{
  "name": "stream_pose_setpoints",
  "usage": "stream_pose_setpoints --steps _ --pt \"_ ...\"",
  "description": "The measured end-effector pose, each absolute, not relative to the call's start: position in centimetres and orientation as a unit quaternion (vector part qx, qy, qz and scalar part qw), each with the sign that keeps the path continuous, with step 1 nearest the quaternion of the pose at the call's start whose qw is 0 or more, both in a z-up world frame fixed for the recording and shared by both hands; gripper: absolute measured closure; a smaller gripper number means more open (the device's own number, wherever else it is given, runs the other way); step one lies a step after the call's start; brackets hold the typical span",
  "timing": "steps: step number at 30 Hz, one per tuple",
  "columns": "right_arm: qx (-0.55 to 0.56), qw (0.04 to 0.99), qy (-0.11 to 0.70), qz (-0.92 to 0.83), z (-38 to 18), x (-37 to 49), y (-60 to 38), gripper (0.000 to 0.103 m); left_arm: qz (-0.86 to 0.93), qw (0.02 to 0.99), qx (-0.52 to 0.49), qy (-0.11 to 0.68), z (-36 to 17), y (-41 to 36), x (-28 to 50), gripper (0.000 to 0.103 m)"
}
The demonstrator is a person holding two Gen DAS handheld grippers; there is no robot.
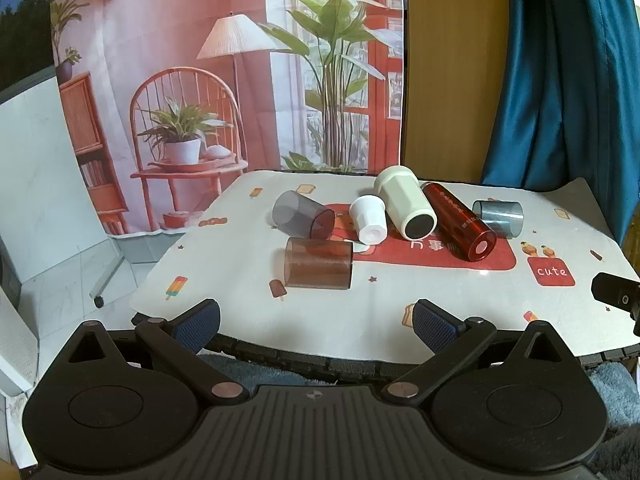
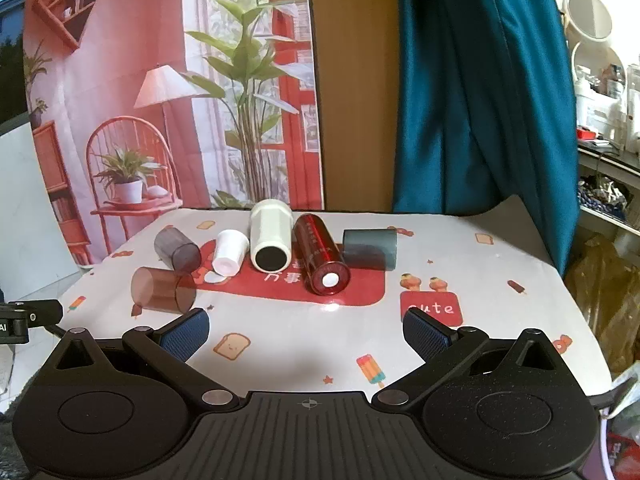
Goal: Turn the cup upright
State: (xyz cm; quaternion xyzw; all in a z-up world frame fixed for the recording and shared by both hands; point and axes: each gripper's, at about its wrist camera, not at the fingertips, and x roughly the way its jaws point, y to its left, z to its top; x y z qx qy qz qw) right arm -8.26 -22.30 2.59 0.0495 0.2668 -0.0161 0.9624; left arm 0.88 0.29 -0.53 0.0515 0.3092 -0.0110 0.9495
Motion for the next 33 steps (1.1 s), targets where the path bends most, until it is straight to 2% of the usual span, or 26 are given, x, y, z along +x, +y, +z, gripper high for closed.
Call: stream_pose_setpoints --steps 33 --pt "0.056 0.96 0.273 -0.018 2.15 -8.07 -22.69 0.0 -0.01 0.947 0.049 0.318 -0.82 0.45 1.36 0.0"
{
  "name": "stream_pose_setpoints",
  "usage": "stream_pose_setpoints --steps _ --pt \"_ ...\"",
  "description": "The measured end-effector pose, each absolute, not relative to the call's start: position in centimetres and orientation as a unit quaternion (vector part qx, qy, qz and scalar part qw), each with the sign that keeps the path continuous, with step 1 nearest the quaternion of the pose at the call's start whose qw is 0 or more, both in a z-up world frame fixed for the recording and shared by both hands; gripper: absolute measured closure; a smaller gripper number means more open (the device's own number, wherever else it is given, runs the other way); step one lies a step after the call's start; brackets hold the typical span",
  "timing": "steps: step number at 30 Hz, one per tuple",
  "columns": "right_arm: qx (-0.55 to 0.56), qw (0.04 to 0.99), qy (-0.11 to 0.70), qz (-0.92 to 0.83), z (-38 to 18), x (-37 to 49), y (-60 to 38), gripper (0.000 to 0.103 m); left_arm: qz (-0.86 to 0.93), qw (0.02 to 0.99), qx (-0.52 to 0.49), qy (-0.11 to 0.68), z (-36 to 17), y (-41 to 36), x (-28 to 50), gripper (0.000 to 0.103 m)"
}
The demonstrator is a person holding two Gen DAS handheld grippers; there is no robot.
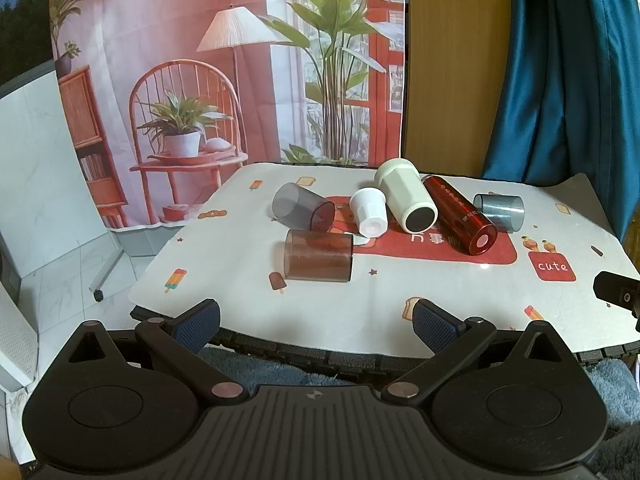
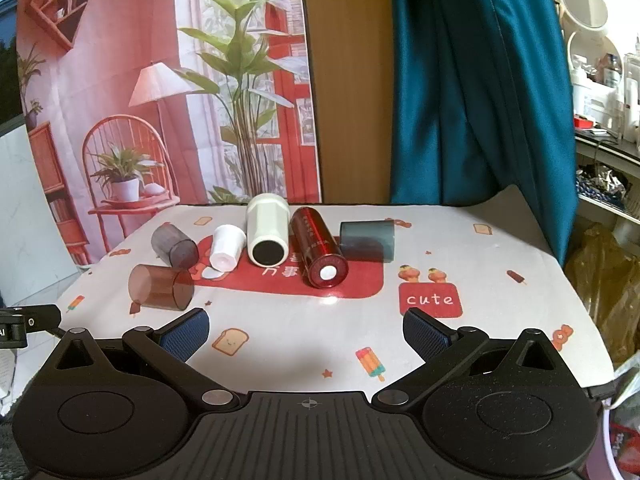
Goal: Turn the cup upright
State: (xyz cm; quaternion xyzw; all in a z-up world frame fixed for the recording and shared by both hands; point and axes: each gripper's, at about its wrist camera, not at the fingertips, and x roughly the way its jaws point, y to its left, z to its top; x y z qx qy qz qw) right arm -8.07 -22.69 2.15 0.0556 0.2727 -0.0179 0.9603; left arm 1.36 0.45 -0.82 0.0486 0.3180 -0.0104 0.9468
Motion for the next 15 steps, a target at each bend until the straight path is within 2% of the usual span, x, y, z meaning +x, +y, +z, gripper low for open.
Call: stream_pose_setpoints --steps 15 --pt "0.086 0.963 0.255 0.0 2.38 -8.07 -23.58 0.0 -0.024 0.941 0.03 0.336 -1.44 0.94 1.81 0.0"
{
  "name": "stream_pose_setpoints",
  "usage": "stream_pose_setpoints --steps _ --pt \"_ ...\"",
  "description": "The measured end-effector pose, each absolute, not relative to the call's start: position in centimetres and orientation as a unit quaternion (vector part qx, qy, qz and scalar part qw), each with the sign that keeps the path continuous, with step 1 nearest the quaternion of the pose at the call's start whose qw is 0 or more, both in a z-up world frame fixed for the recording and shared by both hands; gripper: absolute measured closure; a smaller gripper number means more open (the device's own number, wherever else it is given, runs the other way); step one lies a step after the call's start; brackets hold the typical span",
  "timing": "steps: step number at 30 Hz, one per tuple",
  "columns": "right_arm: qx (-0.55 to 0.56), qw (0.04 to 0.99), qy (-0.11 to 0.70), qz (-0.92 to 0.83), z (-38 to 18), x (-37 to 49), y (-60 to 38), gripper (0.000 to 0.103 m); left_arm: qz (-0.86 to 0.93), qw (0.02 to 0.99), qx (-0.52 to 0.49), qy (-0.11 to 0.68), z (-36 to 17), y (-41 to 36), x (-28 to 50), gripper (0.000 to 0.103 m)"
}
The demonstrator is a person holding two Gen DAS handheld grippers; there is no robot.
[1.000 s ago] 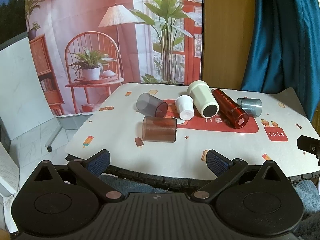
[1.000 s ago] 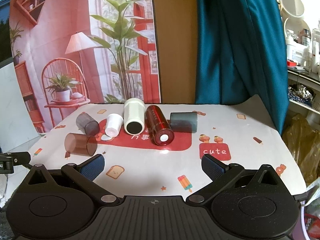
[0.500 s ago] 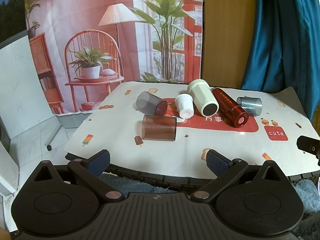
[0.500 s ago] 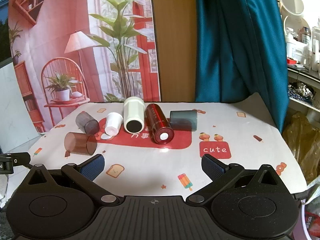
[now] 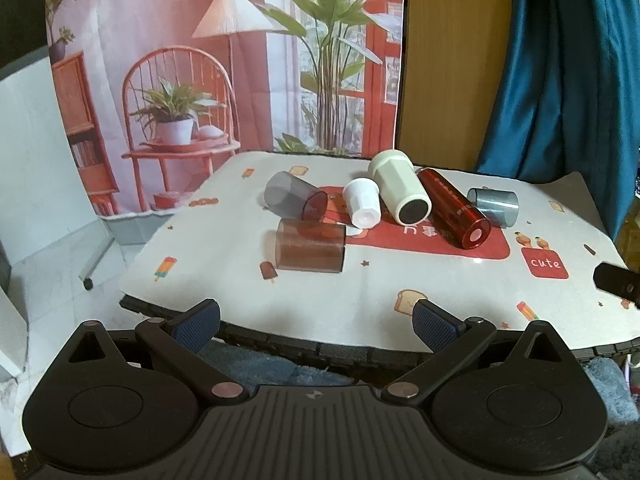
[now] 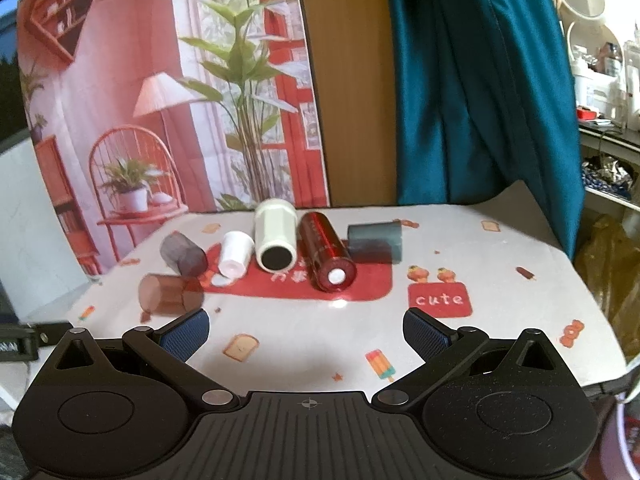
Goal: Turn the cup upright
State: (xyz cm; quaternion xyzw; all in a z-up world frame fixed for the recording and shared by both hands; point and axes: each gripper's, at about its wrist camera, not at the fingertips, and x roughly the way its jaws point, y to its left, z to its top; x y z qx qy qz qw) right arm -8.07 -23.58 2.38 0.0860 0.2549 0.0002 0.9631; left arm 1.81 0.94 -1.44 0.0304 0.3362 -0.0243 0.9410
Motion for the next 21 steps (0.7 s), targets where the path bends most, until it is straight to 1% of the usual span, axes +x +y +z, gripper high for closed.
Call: stream_pose_setpoints --steps 3,6,9,14,17,21 --pt "0.088 0.97 0.226 0.004 3.0 -7.9 -24.1 0.0 -0.03 0.939 0.027 0.342 -1.6 1.2 2.3 0.0" --pt "0.066 0.976 0.209 -0.003 3.7 -6.9 -24.2 0.0 -0.026 0.94 0.032 0.34 -1.5 1.7 3.2 0.0" --pt "0.058 0.974 0.22 0.008 3.8 -4.8 -24.1 0.0 -0.015 0.939 0.035 0.341 -1.6 2.6 5.2 0.0" --pt "0.088 0.961 0.26 0.034 3.6 -0.3 -24.2 0.0 0.012 0.944 0.019 0.329 -1.2 5.0 9.0 0.0" --pt "0.08 0.96 0.267 0.006 3.0 2.0 -23.5 0.0 0.022 0.945 0.008 0.326 -1.1 5.9 11.6 0.0" --pt "0.113 0.955 0.273 0.014 1.5 4.2 -23.8 0.0 0.035 0.939 0.011 0.342 -2.2 6.2 15.7 0.0"
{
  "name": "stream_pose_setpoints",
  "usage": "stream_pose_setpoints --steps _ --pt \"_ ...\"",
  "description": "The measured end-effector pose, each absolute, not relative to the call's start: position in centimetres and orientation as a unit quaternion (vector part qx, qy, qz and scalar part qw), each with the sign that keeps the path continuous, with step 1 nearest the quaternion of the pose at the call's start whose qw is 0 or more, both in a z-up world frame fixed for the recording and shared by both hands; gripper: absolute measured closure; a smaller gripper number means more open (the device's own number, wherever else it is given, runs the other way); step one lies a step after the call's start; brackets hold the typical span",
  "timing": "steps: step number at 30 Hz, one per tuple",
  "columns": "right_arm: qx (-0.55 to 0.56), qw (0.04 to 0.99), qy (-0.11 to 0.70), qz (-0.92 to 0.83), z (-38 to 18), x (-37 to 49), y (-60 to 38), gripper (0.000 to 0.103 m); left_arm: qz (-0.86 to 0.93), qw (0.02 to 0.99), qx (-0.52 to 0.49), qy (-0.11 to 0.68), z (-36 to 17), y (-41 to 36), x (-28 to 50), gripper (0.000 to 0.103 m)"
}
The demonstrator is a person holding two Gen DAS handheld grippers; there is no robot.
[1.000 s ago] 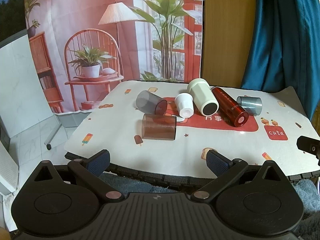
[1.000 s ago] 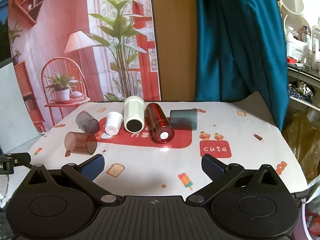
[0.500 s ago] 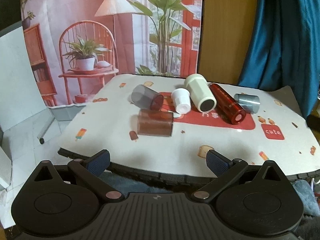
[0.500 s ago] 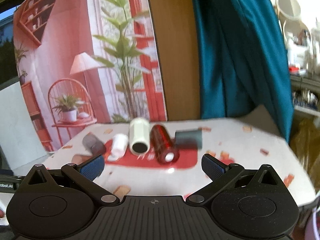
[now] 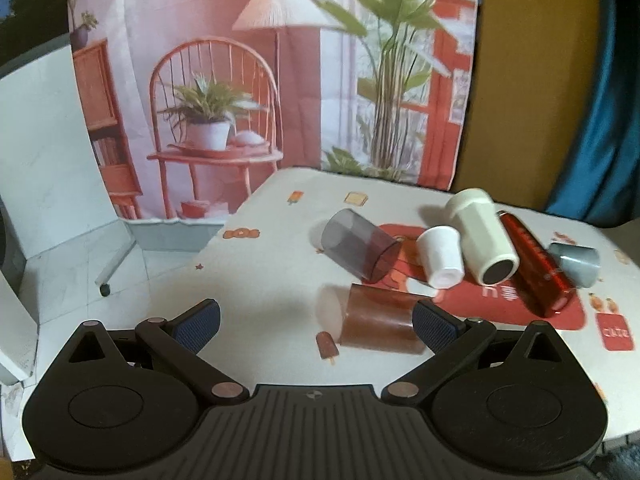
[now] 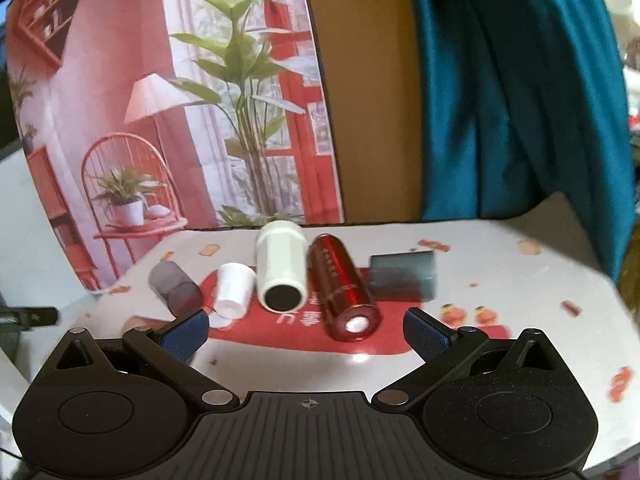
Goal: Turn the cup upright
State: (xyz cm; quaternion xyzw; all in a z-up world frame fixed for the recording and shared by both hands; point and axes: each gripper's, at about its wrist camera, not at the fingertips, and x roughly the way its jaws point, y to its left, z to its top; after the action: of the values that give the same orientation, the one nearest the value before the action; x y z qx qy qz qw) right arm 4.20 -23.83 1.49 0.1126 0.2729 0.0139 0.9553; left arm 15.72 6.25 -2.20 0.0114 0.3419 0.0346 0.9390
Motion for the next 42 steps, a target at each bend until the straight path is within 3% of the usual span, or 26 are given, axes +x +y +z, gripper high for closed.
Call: stream_pose_setpoints --steps 7,11,16,21,26,42 --pt "0.107 0.945 0.309 0.0 -2.7 5.2 -23.6 0.0 0.046 0.914 -0.059 0.399 -6.1 6.4 21.2 0.001" --pt "0.125 0.934 0.335 0.002 -4.7 5.5 -24.1 0.0 0.049 0.902 -0.124 0.411 -8.3 6.4 23.4 0.009" --pt "0.138 0.927 0.349 -0.001 -6.0 6.3 -24.8 0.0 0.069 0.893 -0.11 0.431 -10.4 4.9 26.0 0.009" --pt "0.153 0.92 0.361 0.003 -7.0 7.2 -25.5 0.0 0.091 0.868 -0.19 0.45 -11.8 6.3 27.0 0.012" --pt "0.166 0.915 0.368 0.005 -7.7 8.0 -25.9 0.0 0.054 0.867 -0.184 0.461 -11.7 5.4 27.1 0.024" --pt "0.166 0.898 0.407 0.008 -9.4 8.0 -26.4 0.0 -0.059 0.864 -0.094 0.491 -11.9 -2.2 26.5 0.023"
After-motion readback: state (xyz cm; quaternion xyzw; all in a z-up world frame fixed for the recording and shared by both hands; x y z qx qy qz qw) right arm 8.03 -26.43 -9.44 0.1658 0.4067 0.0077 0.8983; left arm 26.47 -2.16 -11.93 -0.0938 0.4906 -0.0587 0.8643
